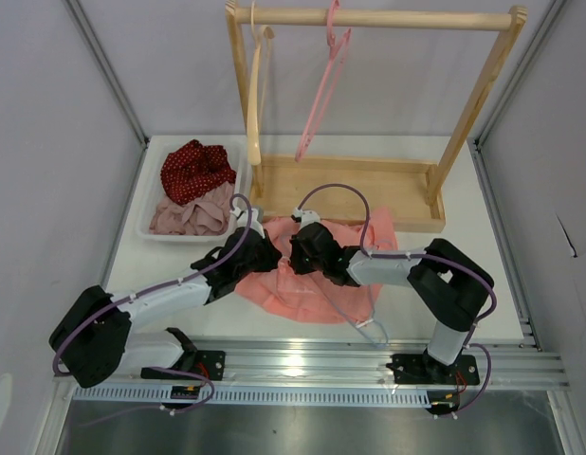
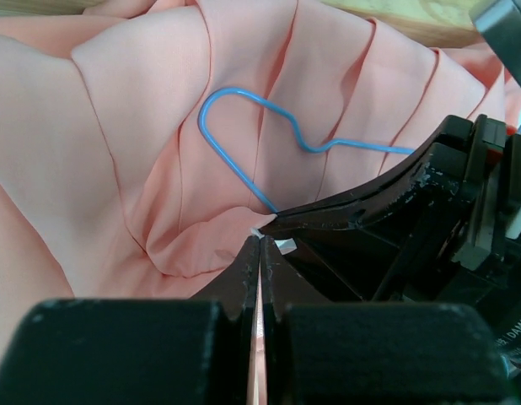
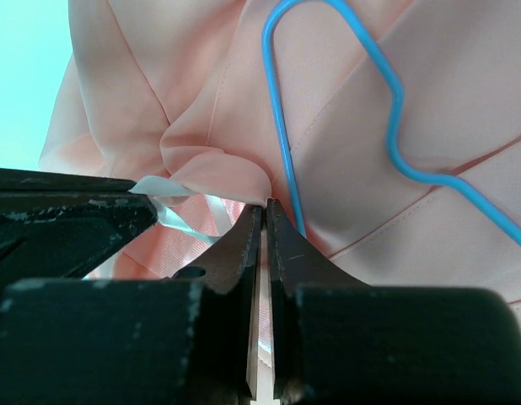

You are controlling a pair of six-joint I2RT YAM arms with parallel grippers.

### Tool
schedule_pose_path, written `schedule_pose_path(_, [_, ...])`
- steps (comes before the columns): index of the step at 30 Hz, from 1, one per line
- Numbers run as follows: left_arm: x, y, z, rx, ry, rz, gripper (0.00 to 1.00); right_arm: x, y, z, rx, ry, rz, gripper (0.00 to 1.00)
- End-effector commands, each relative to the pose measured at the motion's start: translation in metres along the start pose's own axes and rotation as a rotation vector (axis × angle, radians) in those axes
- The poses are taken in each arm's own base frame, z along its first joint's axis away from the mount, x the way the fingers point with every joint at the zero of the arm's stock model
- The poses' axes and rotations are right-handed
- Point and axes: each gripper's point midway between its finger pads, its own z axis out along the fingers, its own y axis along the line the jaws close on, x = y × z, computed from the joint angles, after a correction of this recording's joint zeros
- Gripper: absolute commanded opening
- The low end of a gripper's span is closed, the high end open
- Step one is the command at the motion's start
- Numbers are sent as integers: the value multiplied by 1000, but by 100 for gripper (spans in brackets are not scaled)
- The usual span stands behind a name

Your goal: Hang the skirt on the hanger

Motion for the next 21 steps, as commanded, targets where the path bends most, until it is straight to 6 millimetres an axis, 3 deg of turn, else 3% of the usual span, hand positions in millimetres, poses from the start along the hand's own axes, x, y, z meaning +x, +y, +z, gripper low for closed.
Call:
schedule_pose_path(1, [-23,-16,-8,56,-51,14,10,-17,13,5,-37,-43,21,1])
schedule_pose_path(6, [-25,-20,-16,68,-56,18,30,-18,14,5,-39,-42,21,1])
schedule_pose_path(14, [-26,-29,-31,90,-56,47,41,-19,13,6,-39,-40,24,1])
schedule_pose_path(17, [-17,-31,-37,85,-20,60,35,-18,13,7,-38,-35,26,0])
schedule_pose_path(18, [-16,-34,-40,92,-22,60,24,-18,14,7,-41,-33,25,0])
schedule_pose_path(19, [-9,-40,-44,106,-8,77,21,-18,13,7,-40,-34,24,0])
schedule_pose_path(21, [-2,-43,-47,101,-4,81,20,-17,13,7,-40,-30,24,0])
